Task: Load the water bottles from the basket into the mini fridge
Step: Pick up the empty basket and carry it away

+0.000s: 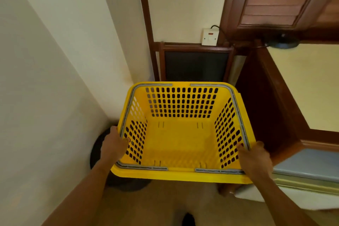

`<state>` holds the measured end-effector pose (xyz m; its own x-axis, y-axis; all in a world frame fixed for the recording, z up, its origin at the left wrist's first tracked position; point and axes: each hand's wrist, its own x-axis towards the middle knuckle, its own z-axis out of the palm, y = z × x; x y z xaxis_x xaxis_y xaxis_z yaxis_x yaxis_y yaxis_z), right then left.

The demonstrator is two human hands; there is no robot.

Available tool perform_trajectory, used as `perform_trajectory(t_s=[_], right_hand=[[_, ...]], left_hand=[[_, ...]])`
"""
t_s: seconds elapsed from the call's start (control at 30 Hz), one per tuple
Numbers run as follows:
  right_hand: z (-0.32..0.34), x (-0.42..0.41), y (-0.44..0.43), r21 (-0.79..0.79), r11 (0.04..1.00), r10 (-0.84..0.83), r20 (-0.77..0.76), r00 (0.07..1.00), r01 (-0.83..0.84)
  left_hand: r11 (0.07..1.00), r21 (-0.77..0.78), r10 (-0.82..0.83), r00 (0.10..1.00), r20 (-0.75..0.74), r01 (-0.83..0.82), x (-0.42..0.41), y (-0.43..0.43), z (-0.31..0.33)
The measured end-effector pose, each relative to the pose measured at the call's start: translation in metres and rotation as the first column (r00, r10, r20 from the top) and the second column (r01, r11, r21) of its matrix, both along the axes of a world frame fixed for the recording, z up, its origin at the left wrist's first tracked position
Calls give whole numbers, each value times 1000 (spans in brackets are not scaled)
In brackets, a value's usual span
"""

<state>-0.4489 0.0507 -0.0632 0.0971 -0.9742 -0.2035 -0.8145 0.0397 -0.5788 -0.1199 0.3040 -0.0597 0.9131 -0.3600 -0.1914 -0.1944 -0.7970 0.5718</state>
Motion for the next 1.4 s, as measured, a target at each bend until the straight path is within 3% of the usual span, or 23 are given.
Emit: perform_trajectory(t_s=[0.23,0.57,0.93,1.4], right_hand=[[-33,47,-62,30,996,-78,-125,989,83],[-63,84,-110,88,983,-147,-165,975,163],[-88,108,-141,144,965,-194,-161,968,218],[-107,141,-193,100,969,-197,-227,954,224]], left_hand=[[998,15,-54,998,-33,54,51,-79,-43],[993,48,-103,989,-108,109,96,-139,-88],[990,63,-115,984,-136,125,118,-184,-103],[987,79,-131,988,-83,137,152,-232,-113]])
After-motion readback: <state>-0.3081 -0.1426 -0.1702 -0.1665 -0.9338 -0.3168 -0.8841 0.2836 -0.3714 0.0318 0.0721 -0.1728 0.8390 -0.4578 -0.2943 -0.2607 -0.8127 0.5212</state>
